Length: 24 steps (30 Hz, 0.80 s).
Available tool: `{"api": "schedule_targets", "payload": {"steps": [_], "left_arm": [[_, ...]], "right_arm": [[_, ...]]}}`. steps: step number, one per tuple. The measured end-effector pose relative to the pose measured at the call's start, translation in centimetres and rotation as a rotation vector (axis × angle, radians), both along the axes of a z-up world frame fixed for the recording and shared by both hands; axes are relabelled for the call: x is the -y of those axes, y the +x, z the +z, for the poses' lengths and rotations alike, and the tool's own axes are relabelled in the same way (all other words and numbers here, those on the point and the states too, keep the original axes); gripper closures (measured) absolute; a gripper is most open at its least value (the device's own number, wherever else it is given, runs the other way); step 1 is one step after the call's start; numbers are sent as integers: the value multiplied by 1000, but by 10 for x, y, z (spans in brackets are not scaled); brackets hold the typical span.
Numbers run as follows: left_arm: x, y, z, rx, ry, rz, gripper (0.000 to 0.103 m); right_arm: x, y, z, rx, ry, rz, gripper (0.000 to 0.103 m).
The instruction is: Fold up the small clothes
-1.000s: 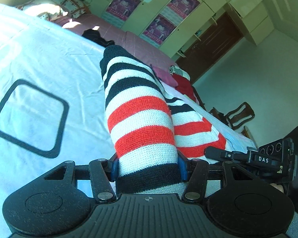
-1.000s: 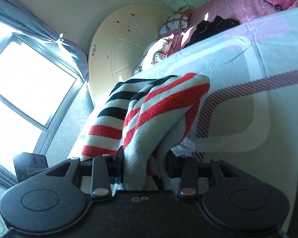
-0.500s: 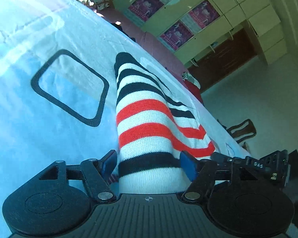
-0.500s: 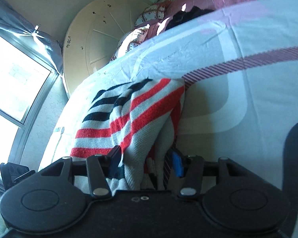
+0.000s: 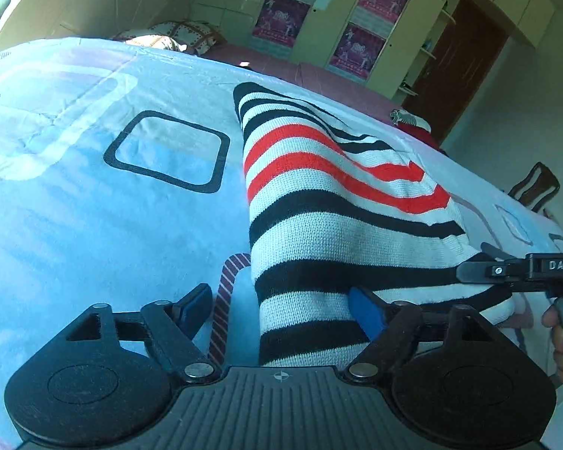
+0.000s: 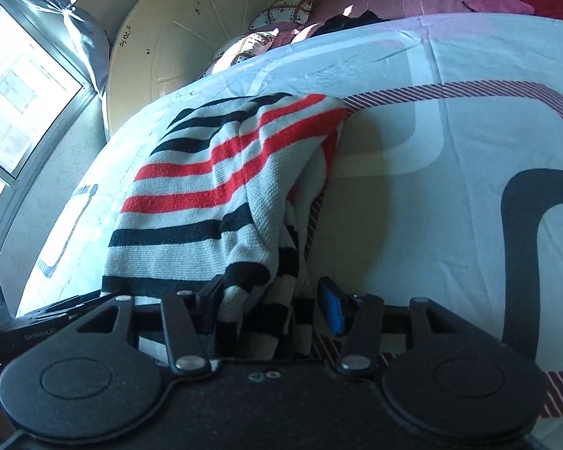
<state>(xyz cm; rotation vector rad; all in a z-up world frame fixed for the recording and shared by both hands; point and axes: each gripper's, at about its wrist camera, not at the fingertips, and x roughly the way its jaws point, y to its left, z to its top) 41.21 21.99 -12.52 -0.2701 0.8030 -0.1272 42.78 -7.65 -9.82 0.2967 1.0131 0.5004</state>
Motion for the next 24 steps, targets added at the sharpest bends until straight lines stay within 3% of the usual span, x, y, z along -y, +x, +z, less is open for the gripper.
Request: {"api": "schedule_targets", "payload": {"steps": [2,3,5,12,17,20,24], "left_arm": [[6,-9,5,5,84,1,2],[8,-13,6,9,108,-5,1],[8,-22,10,10,135,-6,1],[15,-81,50,87,236,36,0],[31,-145,83,162,254,46,0],[40,-188,98,181,240,73,0],[54,-245,114,214,246,91,0]], "right_arm": [[1,-15,11,33,-19,-8,46],[3,-23,17,53,-27,-17,37],[6,-39,28,88,-40,-36,30],[1,-101,78,228,-108,-57,13],[-13,-160,103,339,-165,-28,8],[-19,-204,111,409,-261,-68,7],[-12,-264,122,437,-258,-81,7]]}}
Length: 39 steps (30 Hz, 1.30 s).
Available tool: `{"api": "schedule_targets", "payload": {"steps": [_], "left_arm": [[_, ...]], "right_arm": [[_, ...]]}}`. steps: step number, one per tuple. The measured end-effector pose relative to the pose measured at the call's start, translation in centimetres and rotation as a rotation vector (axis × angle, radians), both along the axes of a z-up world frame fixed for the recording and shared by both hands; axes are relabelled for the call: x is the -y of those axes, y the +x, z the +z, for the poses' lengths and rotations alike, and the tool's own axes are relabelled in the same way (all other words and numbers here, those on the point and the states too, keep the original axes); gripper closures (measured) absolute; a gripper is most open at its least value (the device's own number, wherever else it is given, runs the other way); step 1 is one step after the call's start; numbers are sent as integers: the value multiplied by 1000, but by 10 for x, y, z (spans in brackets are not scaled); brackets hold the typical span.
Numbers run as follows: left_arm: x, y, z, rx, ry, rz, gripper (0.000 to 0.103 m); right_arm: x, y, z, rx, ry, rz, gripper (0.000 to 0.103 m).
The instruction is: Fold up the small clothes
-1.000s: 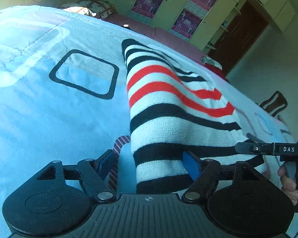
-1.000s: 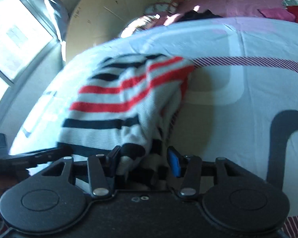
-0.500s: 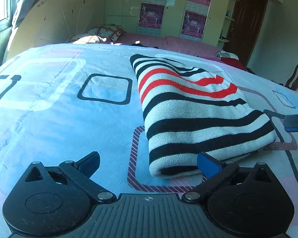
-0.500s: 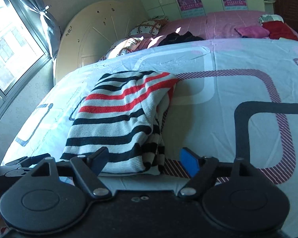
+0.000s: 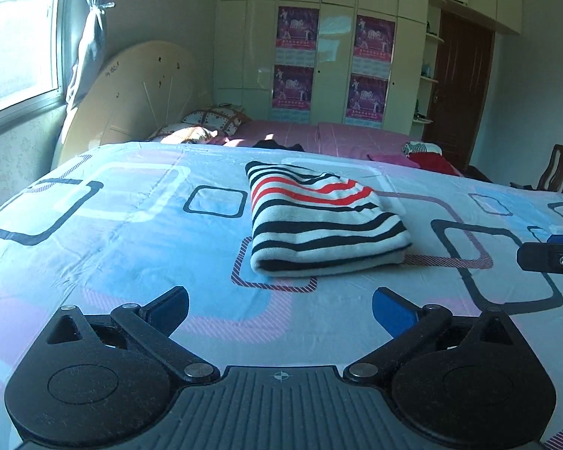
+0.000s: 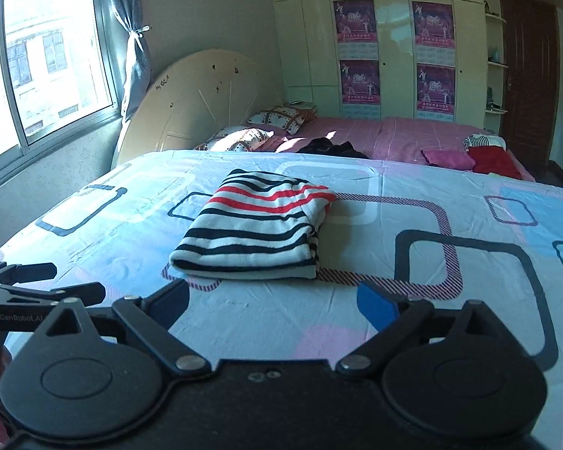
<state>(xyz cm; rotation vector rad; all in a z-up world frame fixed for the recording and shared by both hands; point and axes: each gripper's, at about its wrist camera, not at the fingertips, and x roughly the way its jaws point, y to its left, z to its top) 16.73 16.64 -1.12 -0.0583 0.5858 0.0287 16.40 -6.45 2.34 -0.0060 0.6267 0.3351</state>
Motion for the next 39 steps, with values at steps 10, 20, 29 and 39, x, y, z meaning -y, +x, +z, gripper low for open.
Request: {"api": "schedule_targets", "payload": {"steps": [10,20,29,39], "left_arm": [[15,-96,45,70,18,9,0],[12,-119,58,114,-12,16,0],[22,-114,63,132,-3,-12,0],[27,-114,69,147,0,-26,0]], "right_arm": [[10,-89,32,58,15,-67,7],[6,-111,50,104,18,-73,7],[11,-112,52,108,33,-86,7],[11,-113,51,103,35,-91,7]]}}
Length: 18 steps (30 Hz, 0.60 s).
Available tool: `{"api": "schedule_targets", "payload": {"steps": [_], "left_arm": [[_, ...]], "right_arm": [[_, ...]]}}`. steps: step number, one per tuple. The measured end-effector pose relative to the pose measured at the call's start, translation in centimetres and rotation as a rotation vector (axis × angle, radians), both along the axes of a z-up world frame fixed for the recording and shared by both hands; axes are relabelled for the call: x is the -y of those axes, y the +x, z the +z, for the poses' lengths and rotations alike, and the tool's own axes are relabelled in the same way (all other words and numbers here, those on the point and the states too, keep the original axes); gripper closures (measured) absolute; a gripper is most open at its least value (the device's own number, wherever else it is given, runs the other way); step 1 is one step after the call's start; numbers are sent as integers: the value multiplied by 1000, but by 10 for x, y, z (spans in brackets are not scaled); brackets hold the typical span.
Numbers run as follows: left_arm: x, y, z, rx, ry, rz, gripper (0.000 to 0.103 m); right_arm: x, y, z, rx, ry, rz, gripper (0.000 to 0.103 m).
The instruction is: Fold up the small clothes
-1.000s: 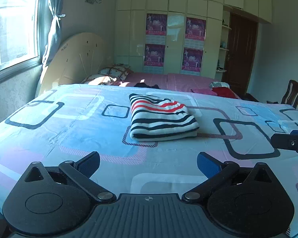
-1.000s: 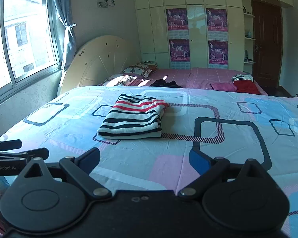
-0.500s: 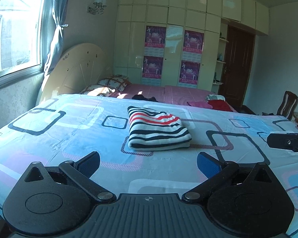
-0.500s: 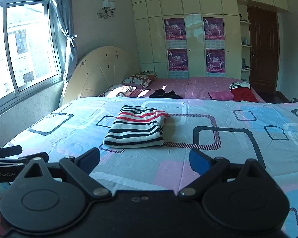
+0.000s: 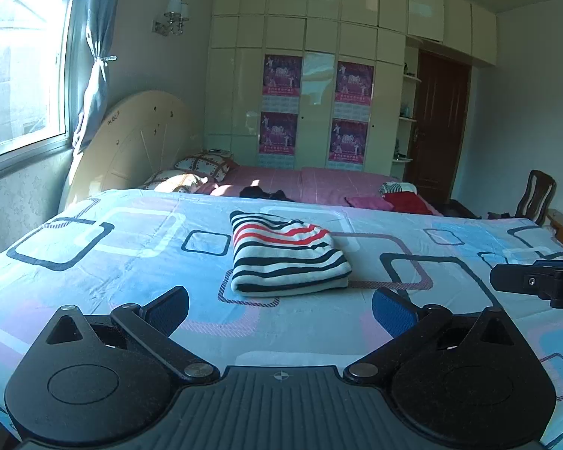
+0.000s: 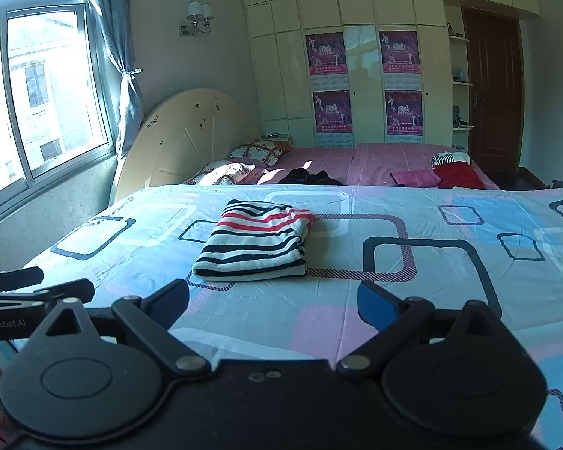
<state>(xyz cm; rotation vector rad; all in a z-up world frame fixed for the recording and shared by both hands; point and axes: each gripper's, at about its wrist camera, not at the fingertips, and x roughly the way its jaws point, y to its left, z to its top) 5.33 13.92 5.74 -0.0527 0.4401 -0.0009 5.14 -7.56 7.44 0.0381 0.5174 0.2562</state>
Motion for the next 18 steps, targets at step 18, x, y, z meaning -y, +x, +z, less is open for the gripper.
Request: {"api": "schedule_targets", "payload": {"steps": [18], "left_arm": [[3,1,5,13,7,-5,0]], "right_arm": [[0,1,0,5,1,-3,7]]}}
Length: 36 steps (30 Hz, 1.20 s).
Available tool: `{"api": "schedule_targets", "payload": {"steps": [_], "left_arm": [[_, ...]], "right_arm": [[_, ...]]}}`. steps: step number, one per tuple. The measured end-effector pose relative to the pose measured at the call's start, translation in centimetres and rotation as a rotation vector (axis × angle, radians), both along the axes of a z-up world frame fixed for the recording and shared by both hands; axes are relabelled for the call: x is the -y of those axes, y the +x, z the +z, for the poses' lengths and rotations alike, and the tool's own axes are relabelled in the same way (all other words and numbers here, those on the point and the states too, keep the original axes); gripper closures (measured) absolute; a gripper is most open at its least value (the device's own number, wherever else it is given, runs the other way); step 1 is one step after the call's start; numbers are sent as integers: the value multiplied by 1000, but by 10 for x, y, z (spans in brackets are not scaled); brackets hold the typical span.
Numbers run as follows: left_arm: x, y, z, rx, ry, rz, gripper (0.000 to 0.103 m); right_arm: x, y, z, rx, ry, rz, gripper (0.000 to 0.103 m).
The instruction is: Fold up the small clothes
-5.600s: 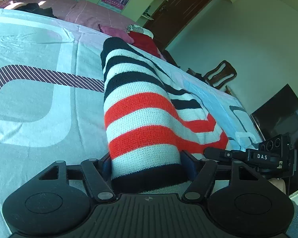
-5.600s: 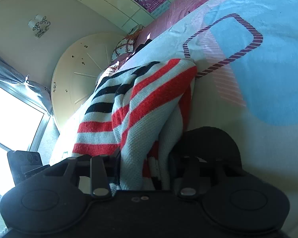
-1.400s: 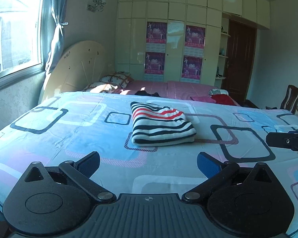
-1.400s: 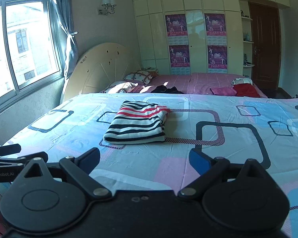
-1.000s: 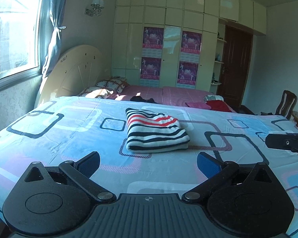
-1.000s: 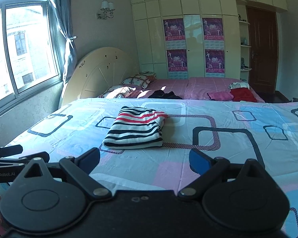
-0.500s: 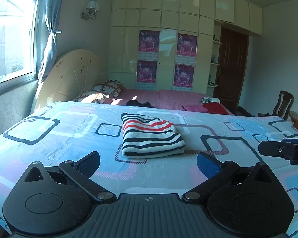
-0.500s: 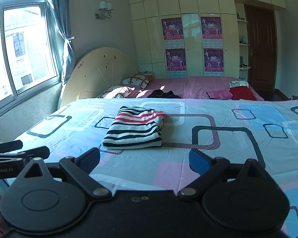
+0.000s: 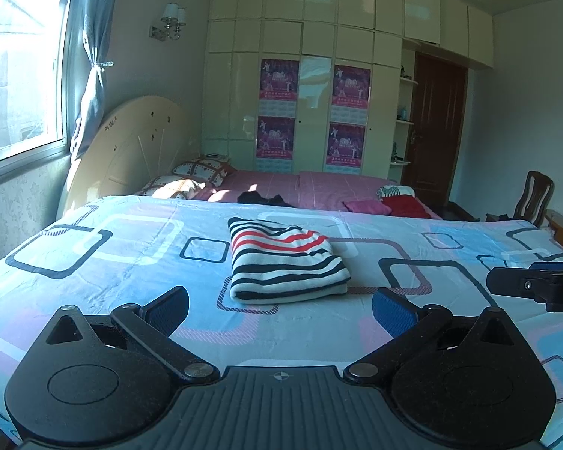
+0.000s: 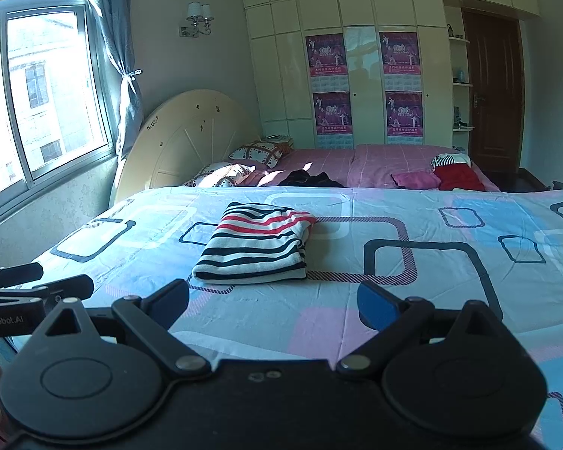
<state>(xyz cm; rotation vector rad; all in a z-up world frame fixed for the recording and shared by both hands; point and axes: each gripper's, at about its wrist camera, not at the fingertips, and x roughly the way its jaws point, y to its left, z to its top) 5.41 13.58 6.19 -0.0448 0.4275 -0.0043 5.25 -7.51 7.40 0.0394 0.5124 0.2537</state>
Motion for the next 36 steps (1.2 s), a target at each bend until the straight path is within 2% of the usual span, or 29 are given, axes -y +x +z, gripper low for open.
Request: {"api": "schedule_targets", "payload": {"steps": [36], "left_arm": [[0,8,5,14,10,-15,0]], "right_arm": [[0,9,7,12,-2,2,7]]}}
